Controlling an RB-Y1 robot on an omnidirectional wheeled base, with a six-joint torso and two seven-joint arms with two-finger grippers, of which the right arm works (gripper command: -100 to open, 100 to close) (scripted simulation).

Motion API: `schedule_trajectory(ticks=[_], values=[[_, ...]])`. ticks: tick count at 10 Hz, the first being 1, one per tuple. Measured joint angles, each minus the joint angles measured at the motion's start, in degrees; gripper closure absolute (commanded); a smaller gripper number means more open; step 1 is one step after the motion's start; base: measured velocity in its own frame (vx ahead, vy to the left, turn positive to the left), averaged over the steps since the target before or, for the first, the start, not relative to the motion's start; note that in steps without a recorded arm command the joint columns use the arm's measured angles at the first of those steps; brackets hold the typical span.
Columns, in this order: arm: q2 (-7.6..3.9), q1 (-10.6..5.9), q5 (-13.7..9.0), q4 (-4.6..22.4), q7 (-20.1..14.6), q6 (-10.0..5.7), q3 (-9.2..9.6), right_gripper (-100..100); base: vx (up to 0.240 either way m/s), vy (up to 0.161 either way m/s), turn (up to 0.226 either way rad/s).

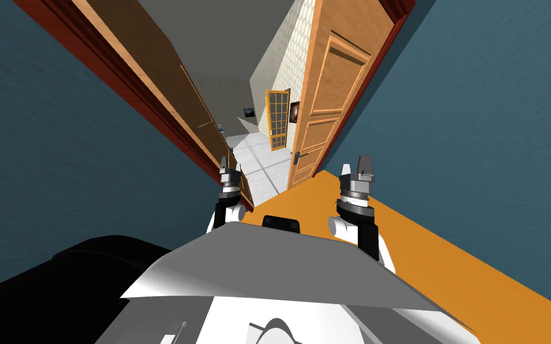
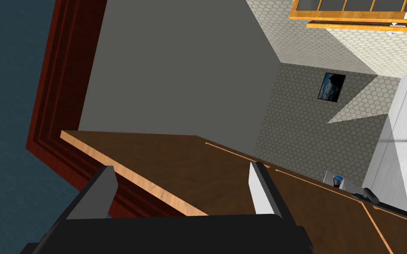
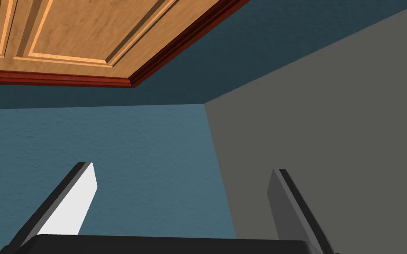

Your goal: Push the door open

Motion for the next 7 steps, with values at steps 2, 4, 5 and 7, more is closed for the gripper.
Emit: schedule_trajectory(ticks=[2, 4, 5, 7], values=[[-0.31, -0.99, -0.1, 2.0, -0.3, 0.24, 0.71, -100, 0.083, -0.115, 0.087], [-0.96, -2.36, -0.4, 4.7, -1.0, 0.54, 1.1, -100, 0.079, -0.121, 0.074], [-1.19, -2.73, -0.5, 5.8, -1.3, 0.67, 1.64, -100, 0.097, -0.132, 0.069], [-1.51, -4.34, -0.7, 8.5, -1.8, 1.14, 2.29, -100, 0.074, -0.091, 0.075]])
